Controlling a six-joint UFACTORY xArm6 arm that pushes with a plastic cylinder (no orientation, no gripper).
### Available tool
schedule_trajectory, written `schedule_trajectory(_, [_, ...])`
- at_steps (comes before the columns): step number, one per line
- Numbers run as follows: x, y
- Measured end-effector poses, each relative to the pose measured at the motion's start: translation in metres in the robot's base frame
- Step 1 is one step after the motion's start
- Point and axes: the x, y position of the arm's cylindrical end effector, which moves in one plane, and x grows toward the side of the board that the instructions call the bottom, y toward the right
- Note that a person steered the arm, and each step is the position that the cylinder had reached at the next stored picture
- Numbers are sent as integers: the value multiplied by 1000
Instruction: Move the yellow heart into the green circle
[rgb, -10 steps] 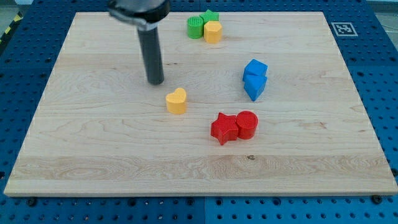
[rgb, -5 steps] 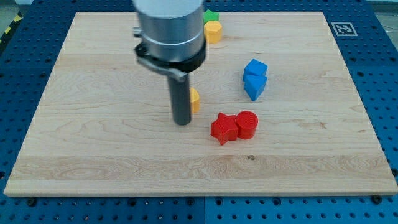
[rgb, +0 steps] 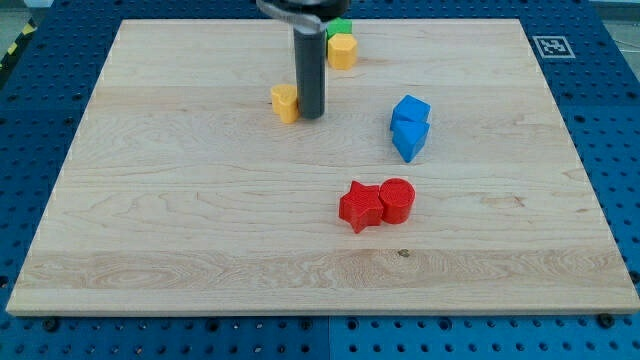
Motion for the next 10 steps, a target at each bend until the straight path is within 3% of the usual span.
schedule_trajectory(2, [62, -11])
schedule_trajectory(3, [49, -36])
schedule_trajectory(4, [-7, -37])
schedule_trajectory(5, [-33, -33])
schedule_trajectory(7, [-7, -25])
schedule_trajectory(9, [-57, -31])
schedule_trajectory(10, [-59, -31])
